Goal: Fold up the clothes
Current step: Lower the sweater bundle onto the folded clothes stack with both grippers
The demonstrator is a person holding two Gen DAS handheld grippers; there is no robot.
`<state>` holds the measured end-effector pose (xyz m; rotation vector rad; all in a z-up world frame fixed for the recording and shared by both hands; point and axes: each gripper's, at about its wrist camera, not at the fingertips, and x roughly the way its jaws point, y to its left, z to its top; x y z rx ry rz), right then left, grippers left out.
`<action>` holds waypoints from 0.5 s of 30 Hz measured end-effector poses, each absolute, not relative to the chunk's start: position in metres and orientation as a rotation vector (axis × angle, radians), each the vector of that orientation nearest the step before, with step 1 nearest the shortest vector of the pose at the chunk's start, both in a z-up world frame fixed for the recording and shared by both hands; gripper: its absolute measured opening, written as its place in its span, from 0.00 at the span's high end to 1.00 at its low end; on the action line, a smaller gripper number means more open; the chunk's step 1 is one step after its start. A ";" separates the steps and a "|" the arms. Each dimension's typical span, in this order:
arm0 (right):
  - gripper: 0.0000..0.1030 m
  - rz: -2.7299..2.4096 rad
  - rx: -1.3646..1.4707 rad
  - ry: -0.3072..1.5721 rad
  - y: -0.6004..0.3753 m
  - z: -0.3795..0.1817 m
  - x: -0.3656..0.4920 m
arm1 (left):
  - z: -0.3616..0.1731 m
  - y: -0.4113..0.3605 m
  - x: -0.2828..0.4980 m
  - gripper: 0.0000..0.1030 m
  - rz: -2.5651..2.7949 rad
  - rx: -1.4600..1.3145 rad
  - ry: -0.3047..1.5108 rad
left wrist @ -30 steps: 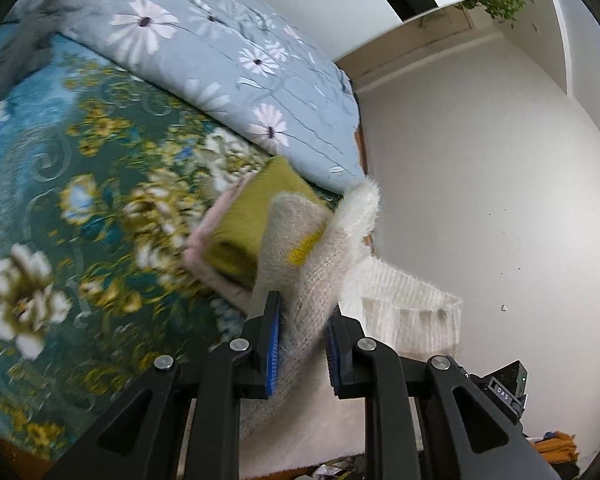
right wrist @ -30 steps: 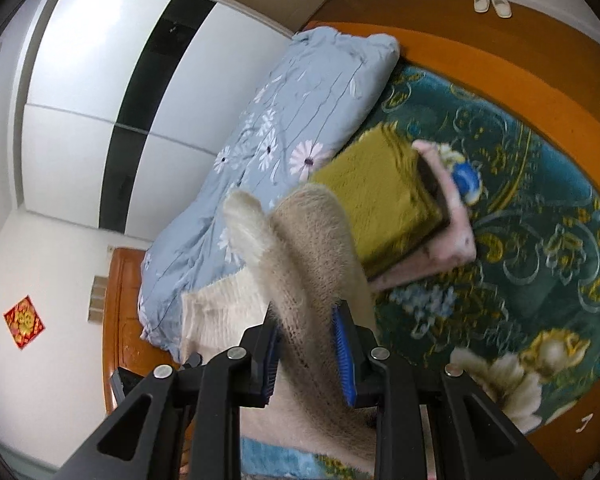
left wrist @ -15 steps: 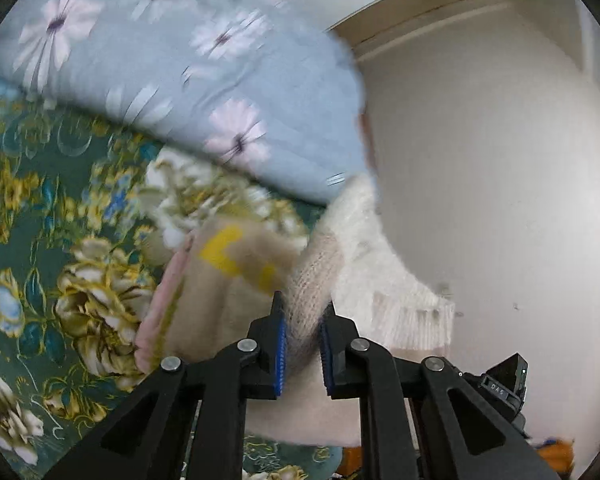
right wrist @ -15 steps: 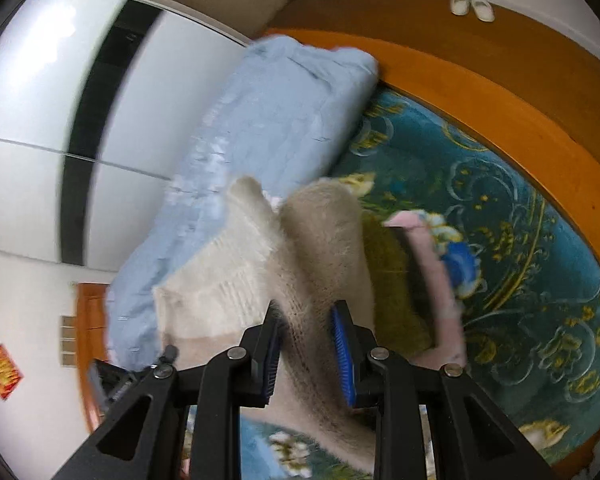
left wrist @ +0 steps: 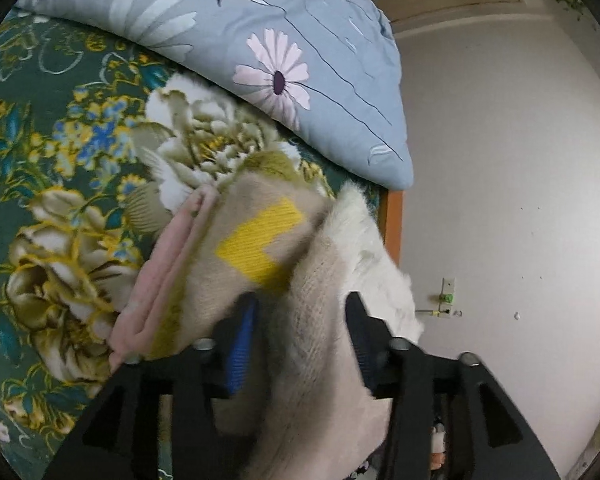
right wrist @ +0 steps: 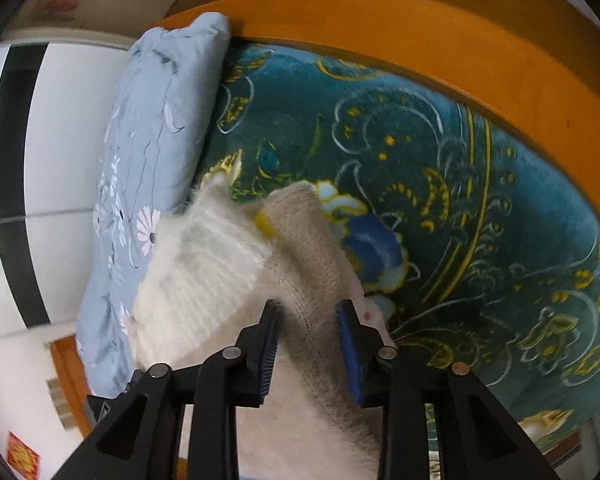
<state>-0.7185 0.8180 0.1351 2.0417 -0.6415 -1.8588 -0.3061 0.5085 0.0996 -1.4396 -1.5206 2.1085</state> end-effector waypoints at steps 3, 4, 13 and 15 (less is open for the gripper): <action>0.66 -1.848 2.051 -0.697 0.820 0.133 -0.717 | 0.103 0.509 -0.308 0.48 2.124 -1.436 -1.499; 0.66 -1.847 2.052 -0.702 0.820 0.133 -0.717 | 0.104 0.509 -0.307 0.53 2.132 -1.436 -1.497; 0.69 -1.845 2.004 -0.615 0.815 0.147 -0.716 | 0.161 0.511 -0.298 0.90 2.174 -1.221 -1.428; 0.70 -1.843 1.951 -0.630 0.813 0.159 -0.715 | 0.193 0.511 -0.295 0.90 2.192 -1.098 -1.377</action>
